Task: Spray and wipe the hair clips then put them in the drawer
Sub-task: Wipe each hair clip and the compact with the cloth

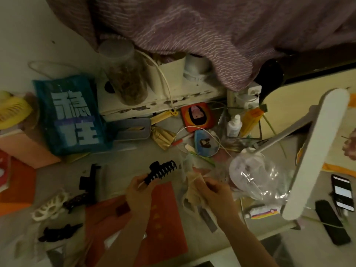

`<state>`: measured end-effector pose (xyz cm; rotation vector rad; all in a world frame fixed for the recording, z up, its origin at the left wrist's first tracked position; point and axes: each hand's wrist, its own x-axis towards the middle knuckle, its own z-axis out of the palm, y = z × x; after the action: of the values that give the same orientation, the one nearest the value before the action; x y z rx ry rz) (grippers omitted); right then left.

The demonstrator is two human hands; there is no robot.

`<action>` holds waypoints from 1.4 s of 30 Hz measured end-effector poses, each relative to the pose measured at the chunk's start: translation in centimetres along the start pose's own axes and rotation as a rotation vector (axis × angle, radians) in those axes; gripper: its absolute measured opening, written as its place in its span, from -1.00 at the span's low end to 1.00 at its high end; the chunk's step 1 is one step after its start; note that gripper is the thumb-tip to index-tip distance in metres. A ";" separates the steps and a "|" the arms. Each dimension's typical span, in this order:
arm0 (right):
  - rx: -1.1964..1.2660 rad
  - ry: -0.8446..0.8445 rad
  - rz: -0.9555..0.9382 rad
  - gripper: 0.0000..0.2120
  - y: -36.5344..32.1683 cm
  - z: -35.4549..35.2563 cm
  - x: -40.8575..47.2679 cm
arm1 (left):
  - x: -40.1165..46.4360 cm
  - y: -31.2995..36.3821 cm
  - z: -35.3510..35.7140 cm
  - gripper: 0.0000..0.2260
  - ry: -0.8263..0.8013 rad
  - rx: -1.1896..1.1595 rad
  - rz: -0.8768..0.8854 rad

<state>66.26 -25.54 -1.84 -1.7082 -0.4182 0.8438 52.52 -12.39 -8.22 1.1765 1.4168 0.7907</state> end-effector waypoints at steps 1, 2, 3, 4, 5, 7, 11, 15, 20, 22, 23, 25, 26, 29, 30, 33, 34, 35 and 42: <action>-0.007 -0.004 0.003 -0.69 0.2 0.1 0.3 | 0.3 -0.6 0.4 -0.81 0.019 0.001 -0.002; -0.012 -0.005 0.013 -0.67 0.5 0.2 0.5 | 0.6 -1.1 0.8 -0.80 0.037 0.002 0.000; -0.021 -0.004 0.023 -0.65 0.8 0.3 0.7 | 0.8 -1.7 1.2 -0.79 0.052 -0.007 0.007; -0.033 -0.003 0.036 -0.65 1.1 0.3 0.8 | 1.0 -2.2 1.5 -0.79 0.063 -0.023 0.008; -0.043 -0.003 0.053 -0.67 1.5 0.3 0.9 | 1.1 -2.7 1.7 -0.78 0.076 -0.040 0.001; -0.053 -0.015 0.089 -0.75 2.2 0.4 1.1 | 1.3 -3.4 2.0 -0.78 0.092 -0.061 0.002; -0.018 -0.053 0.168 -0.85 3.2 0.8 1.1 | 1.3 -4.3 2.5 -0.78 0.079 -0.069 0.018; -0.020 -0.048 0.200 -0.84 3.6 1.1 1.1 | 0.8 -4.8 2.8 -0.76 0.064 -0.008 0.012; -0.034 -0.054 0.201 -0.86 3.7 1.1 1.4 | -0.3 -5.2 2.8 -0.60 0.049 0.048 0.012; -0.043 -0.046 0.188 -0.86 3.8 1.0 1.5 | -0.5 -5.2 2.9 -0.53 0.034 0.068 0.001; -0.038 -0.040 0.190 -0.86 3.8 1.0 1.6 | -0.6 -5.3 2.9 -0.49 0.021 0.079 -0.003; -0.016 -0.032 0.214 -0.87 4.0 0.9 1.5 | -0.9 -5.5 2.9 -0.45 -0.009 0.100 0.005; -0.004 -0.030 0.229 -0.87 4.1 0.9 1.5 | -1.1 -5.6 2.9 -0.45 -0.022 0.110 0.012; 0.023 -0.023 0.248 -0.86 4.2 0.7 1.2 | -1.4 -6.0 2.9 -0.51 -0.061 0.157 0.025; 0.033 -0.019 0.249 -0.87 4.2 0.7 1.1 | -1.5 -6.2 2.9 -0.53 -0.074 0.165 0.018; 0.039 -0.017 0.253 -0.87 4.4 0.4 0.8 | -1.7 -6.3 2.8 -0.53 -0.085 0.137 0.005; 0.033 -0.021 0.251 -0.88 4.4 0.2 0.7 | -1.7 -6.3 2.8 -0.54 -0.082 0.137 0.010; 0.028 -0.026 0.247 -0.88 4.5 0.2 0.7 | -1.7 -6.2 2.9 -0.54 -0.081 0.142 0.011; -0.003 -0.043 0.218 -0.81 4.2 0.3 0.1 | -2.1 -5.1 1.6 -0.48 -0.120 0.115 -0.072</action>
<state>65.51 -26.63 -5.87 -1.7621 -0.2647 1.0397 52.74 -16.08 -12.65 1.2329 1.4123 0.5855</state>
